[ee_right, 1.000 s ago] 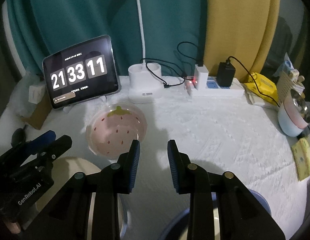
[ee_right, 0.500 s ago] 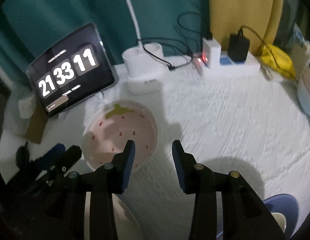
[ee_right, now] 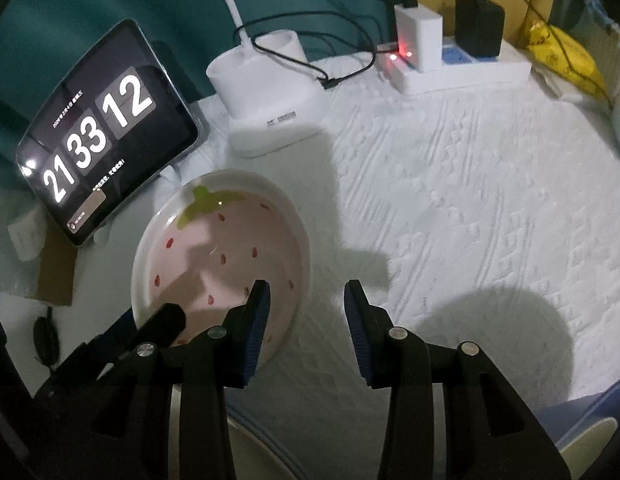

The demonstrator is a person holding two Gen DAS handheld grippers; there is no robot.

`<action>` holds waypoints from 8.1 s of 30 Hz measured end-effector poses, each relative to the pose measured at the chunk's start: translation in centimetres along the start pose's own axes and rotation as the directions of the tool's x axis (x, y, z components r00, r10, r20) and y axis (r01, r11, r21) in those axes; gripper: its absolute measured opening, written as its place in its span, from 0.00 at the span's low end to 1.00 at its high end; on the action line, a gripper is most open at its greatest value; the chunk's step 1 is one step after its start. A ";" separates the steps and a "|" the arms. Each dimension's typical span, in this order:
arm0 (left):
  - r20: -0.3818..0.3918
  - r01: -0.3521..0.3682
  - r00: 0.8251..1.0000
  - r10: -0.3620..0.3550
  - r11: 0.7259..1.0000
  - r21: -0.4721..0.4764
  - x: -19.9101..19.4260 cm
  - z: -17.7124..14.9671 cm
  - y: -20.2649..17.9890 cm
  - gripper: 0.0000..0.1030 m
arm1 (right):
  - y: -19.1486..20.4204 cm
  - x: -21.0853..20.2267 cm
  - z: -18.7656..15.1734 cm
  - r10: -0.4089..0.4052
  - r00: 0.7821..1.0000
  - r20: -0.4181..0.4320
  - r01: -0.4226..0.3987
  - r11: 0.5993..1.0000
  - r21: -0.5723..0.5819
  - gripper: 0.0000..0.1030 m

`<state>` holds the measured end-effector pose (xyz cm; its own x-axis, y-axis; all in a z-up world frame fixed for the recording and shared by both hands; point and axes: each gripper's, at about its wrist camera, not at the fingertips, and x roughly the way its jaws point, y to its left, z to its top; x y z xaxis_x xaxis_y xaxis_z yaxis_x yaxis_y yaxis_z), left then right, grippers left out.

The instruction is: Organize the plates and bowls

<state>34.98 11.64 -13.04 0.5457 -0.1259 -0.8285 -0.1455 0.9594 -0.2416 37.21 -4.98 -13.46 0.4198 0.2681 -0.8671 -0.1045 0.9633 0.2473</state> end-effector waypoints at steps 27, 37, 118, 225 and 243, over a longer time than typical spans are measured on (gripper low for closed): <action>0.057 0.048 0.997 -0.050 0.998 0.040 -1.1 -0.7 -1.1 0.23 | 1.0 -1.7 -0.5 0.013 0.997 0.078 -0.011 0.999 -0.031 0.17; 0.115 0.048 0.992 -0.055 0.997 0.060 -3.9 -1.3 -2.1 0.23 | 0.9 -4.5 -1.5 0.038 0.992 0.122 -0.032 0.998 -0.047 0.17; 0.159 0.095 0.976 -0.150 0.945 0.313 -12.3 -13.5 -17.3 0.23 | -12.9 -17.8 -13.9 0.043 0.953 0.301 -0.068 0.995 0.071 0.17; 0.106 -0.008 0.994 -0.022 0.962 0.272 -6.8 -14.5 -15.8 0.33 | -19.9 -14.8 -15.3 -0.130 0.951 0.281 0.125 0.992 0.036 0.45; 0.144 0.042 0.986 -0.078 0.970 0.239 -7.2 -15.2 -16.2 0.10 | -19.6 -14.4 -15.4 -0.014 0.947 0.320 -0.012 0.997 0.078 0.11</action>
<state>20.90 -6.79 -10.86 0.6687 -0.1623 -0.7256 0.0786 0.9858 -0.1482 19.28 -27.54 -12.47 0.6873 0.2365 -0.6868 -0.0387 0.9561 0.2905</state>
